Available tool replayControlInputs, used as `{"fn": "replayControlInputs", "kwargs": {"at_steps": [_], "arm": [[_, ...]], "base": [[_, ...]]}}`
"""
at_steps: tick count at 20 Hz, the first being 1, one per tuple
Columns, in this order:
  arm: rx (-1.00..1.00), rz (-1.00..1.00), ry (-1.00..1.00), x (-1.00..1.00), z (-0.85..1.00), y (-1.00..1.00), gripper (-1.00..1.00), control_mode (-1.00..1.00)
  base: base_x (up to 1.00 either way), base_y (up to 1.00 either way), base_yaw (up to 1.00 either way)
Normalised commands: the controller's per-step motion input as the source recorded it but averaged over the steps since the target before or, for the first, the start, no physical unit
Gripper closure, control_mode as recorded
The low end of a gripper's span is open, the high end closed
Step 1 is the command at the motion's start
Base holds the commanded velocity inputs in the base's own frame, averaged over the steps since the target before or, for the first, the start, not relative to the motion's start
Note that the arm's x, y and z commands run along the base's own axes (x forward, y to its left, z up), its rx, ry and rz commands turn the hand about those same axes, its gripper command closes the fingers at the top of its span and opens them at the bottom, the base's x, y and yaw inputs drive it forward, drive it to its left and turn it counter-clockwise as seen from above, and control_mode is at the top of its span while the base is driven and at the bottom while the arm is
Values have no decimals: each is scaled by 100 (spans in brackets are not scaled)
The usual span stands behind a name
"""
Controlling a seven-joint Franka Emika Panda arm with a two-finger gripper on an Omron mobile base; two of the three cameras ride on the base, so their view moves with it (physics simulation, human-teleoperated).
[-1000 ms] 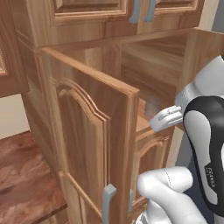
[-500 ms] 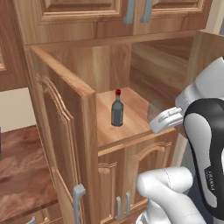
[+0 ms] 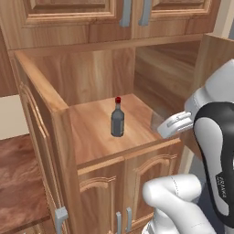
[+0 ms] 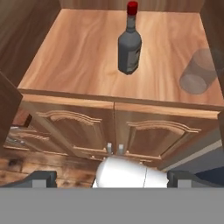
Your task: There is a bowl on the dining counter. Grab a lemon wedge from the fridge and place it in the bowl. Then get the liquor bottle and glass cup from the cabinet and place them next to the bowl.
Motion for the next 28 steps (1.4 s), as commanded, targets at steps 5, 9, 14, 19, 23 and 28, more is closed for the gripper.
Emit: {"fn": "replayControlInputs", "kwargs": {"at_steps": [5, 9, 14, 19, 23, 28], "arm": [[0, 0, 0, 67, -5, 0, -100, -100], [0, 0, 0, 73, -16, 2, -100, -100], [0, 0, -10, 56, -33, 40, -100, -100], [0, 0, -19, 41, -24, 31, -100, -100], [0, 0, -18, 59, -1, 2, -100, -100], [0, -2, -5, 66, 0, 11, -100, -100]], "base": [[0, 0, 0], [0, 0, 0], [0, 0, 0], [0, 0, 0], [0, 0, 0], [0, 0, 0]]}}
